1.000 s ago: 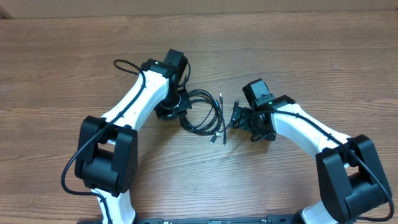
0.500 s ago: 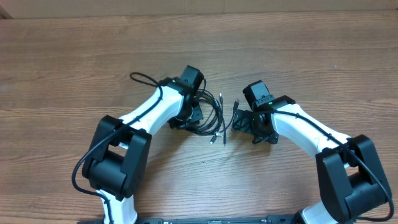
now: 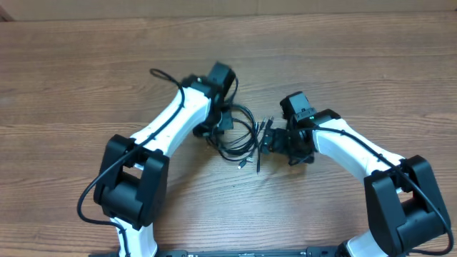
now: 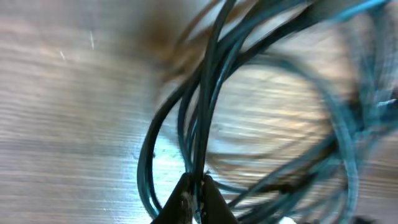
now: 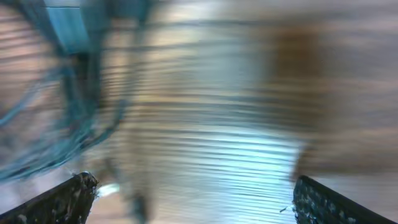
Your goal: Untangle cables
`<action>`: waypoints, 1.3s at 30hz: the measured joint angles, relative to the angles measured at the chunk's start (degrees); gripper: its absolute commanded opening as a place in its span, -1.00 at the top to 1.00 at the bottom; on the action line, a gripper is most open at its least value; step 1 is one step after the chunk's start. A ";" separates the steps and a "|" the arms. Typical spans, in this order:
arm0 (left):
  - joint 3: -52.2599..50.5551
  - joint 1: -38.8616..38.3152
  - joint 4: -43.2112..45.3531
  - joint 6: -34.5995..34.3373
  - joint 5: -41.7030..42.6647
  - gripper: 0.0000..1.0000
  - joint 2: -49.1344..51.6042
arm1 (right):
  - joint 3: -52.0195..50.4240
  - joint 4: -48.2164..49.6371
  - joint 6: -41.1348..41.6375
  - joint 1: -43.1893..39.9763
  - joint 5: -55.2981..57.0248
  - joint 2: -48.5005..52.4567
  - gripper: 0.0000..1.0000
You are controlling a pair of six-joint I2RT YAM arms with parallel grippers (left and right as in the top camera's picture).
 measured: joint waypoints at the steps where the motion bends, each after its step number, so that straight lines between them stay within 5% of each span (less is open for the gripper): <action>1: 2.29 0.11 -1.09 0.96 0.02 0.92 0.00 | 1.27 0.13 -1.11 0.02 -2.49 -0.02 -1.00; 11: 14.71 0.09 -6.69 6.51 1.60 0.91 0.00 | 3.82 6.99 -1.53 0.20 -10.34 -0.63 -1.00; 24: 28.81 0.09 -19.04 13.49 1.81 0.92 -1.68 | 3.82 9.11 4.37 2.97 -2.16 4.87 -1.00; 39: 37.38 0.63 -19.74 13.49 -2.67 0.90 -24.17 | 3.82 8.35 5.27 3.02 2.19 5.40 -1.00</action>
